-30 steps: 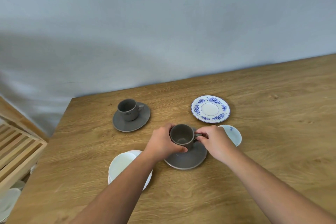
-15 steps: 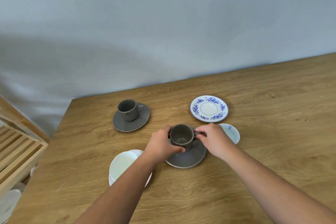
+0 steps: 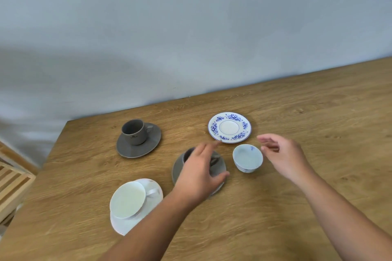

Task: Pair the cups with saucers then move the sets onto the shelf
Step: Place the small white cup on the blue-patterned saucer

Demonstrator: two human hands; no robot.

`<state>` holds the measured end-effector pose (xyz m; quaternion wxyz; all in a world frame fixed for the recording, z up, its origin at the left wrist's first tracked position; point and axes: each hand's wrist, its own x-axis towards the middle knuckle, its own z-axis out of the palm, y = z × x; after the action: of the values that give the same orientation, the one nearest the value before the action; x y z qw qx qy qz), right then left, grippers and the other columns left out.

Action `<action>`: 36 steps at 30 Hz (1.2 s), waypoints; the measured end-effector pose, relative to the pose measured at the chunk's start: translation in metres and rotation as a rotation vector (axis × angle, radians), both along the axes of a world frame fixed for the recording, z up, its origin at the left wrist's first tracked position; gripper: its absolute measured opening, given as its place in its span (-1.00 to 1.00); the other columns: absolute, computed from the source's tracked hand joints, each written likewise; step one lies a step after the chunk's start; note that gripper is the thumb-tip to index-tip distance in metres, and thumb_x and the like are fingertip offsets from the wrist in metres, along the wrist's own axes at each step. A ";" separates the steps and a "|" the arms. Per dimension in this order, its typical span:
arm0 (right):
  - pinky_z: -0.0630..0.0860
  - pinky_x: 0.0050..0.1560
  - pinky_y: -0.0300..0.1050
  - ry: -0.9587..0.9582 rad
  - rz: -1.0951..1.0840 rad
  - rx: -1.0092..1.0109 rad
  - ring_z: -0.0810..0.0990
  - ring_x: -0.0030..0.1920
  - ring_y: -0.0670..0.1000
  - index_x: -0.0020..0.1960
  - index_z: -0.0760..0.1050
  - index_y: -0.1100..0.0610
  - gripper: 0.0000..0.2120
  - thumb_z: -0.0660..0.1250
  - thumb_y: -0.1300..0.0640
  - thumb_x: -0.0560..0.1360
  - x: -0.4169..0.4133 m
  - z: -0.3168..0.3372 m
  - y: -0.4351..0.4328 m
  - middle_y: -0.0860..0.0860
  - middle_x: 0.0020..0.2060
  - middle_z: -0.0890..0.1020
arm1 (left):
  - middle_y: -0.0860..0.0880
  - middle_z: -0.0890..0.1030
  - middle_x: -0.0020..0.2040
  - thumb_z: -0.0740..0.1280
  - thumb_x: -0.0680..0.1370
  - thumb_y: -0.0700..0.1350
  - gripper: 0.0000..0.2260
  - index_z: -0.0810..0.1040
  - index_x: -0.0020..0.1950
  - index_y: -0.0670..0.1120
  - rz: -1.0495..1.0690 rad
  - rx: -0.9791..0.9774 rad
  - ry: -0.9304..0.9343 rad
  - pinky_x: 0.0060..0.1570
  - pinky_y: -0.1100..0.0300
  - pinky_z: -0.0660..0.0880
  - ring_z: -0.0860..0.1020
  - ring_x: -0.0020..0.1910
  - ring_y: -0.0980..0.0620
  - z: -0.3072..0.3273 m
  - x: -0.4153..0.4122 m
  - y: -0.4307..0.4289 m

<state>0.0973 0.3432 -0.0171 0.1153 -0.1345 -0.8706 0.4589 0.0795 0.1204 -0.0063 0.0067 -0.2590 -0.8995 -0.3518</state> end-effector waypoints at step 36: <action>0.44 0.15 -0.19 -0.054 0.348 -0.188 0.56 0.10 -0.08 0.23 0.47 0.07 -0.47 0.53 0.21 0.30 -0.144 -0.029 0.038 -0.02 0.08 0.60 | -0.08 0.61 0.16 0.53 0.33 -0.24 -0.48 0.47 0.25 -0.14 0.331 0.131 -0.450 0.14 -0.02 0.55 0.61 0.09 -0.05 -0.004 -0.142 0.091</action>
<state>-0.0464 0.3813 -0.0464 -0.0021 -0.0043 -0.8368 0.5475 -0.0625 0.2115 -0.0103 -0.1189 -0.0231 -0.8837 -0.4522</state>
